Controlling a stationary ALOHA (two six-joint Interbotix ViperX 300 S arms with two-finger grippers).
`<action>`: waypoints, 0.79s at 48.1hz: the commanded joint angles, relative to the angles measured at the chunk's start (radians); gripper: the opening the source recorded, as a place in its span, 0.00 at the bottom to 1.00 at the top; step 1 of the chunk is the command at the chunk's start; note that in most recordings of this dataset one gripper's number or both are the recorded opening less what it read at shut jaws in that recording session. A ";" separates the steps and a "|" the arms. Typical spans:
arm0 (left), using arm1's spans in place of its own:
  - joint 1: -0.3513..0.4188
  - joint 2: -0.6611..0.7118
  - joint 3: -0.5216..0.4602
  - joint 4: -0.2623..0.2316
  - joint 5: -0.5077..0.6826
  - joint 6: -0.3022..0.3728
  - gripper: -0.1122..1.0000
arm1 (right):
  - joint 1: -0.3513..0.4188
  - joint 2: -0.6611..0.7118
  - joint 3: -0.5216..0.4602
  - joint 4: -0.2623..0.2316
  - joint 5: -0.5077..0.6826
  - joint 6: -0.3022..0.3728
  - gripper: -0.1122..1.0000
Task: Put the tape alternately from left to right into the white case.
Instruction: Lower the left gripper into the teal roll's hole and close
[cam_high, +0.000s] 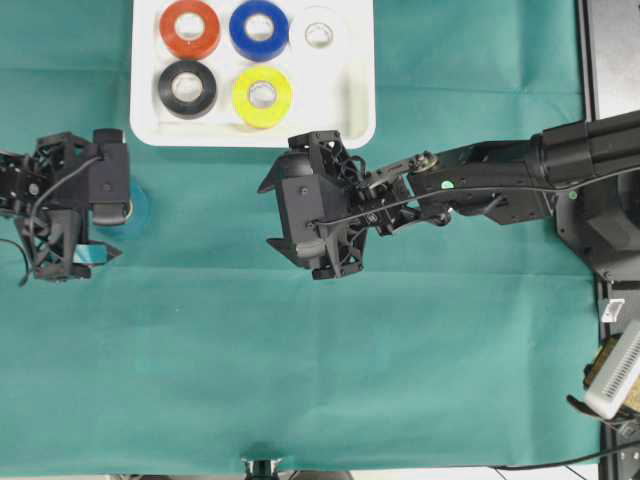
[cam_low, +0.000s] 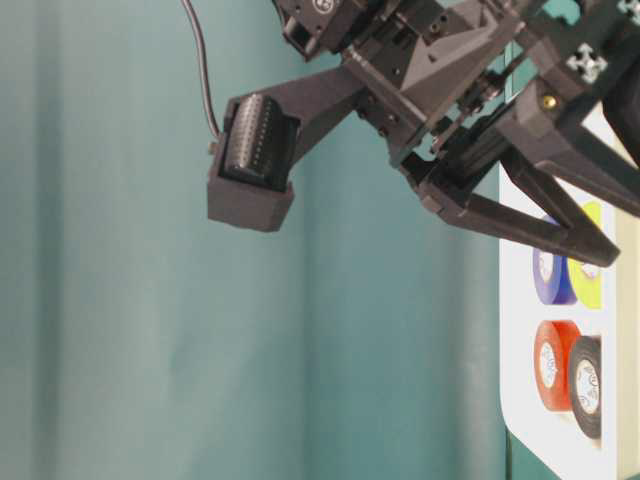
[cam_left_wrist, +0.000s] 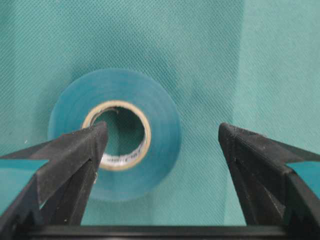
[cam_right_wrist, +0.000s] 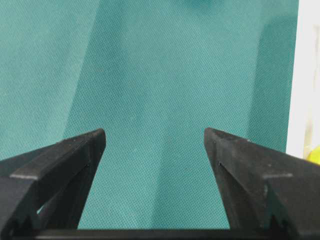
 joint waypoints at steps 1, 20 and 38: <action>-0.002 0.020 -0.012 -0.002 -0.025 0.000 0.99 | 0.003 -0.032 -0.008 -0.002 -0.003 0.000 0.91; -0.002 0.080 -0.017 -0.002 -0.031 -0.003 0.97 | 0.003 -0.031 -0.005 -0.002 -0.003 0.000 0.91; -0.002 0.071 -0.009 -0.002 -0.031 -0.003 0.32 | 0.003 -0.031 -0.002 -0.002 -0.003 0.002 0.91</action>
